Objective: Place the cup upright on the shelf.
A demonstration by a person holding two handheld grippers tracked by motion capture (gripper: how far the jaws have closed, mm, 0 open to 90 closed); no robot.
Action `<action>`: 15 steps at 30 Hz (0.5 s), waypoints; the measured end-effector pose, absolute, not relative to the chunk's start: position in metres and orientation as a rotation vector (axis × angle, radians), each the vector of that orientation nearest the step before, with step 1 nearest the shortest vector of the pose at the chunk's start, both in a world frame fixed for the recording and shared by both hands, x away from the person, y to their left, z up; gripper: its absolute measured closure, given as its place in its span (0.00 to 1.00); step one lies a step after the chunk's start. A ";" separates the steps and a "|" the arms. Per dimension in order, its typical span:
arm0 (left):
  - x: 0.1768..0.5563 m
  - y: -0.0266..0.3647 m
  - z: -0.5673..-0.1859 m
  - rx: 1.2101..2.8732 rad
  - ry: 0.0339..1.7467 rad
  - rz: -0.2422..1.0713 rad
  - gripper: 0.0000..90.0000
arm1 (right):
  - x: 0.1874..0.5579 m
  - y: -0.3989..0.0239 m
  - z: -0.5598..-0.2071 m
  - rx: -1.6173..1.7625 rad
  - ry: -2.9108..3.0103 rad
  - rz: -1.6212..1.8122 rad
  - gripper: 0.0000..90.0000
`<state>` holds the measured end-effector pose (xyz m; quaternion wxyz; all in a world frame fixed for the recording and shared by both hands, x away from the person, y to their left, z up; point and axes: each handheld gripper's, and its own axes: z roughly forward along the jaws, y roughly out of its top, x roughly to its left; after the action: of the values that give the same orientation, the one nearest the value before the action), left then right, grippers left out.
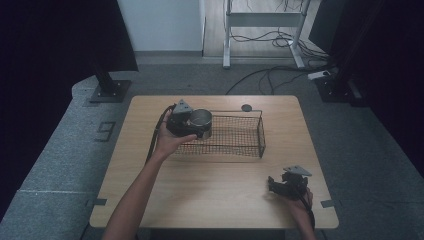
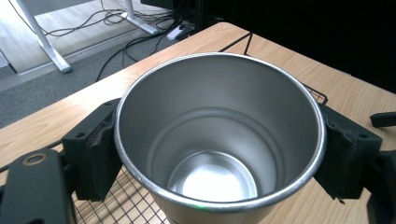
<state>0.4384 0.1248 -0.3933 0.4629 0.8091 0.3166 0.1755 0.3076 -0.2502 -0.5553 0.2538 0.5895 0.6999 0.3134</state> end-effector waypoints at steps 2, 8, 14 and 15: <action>0.441 0.124 -0.393 1.987 0.777 0.431 0.16 | 0.308 -0.250 -0.555 1.602 1.902 0.852 0.14; 0.452 0.119 -0.401 2.004 0.786 0.421 0.16 | 0.308 -0.250 -0.555 1.602 1.902 0.851 0.14; 0.465 0.114 -0.407 2.011 0.798 0.411 0.16 | 0.307 -0.250 -0.555 1.604 1.902 0.850 0.14; 0.466 0.114 -0.407 2.011 0.798 0.410 0.16 | 0.307 -0.250 -0.555 1.604 1.902 0.850 0.14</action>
<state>0.4660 0.1139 -0.4073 0.4526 0.8144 0.3231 0.1661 0.3075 -0.2503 -0.5551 0.2536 0.5901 0.6997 0.3128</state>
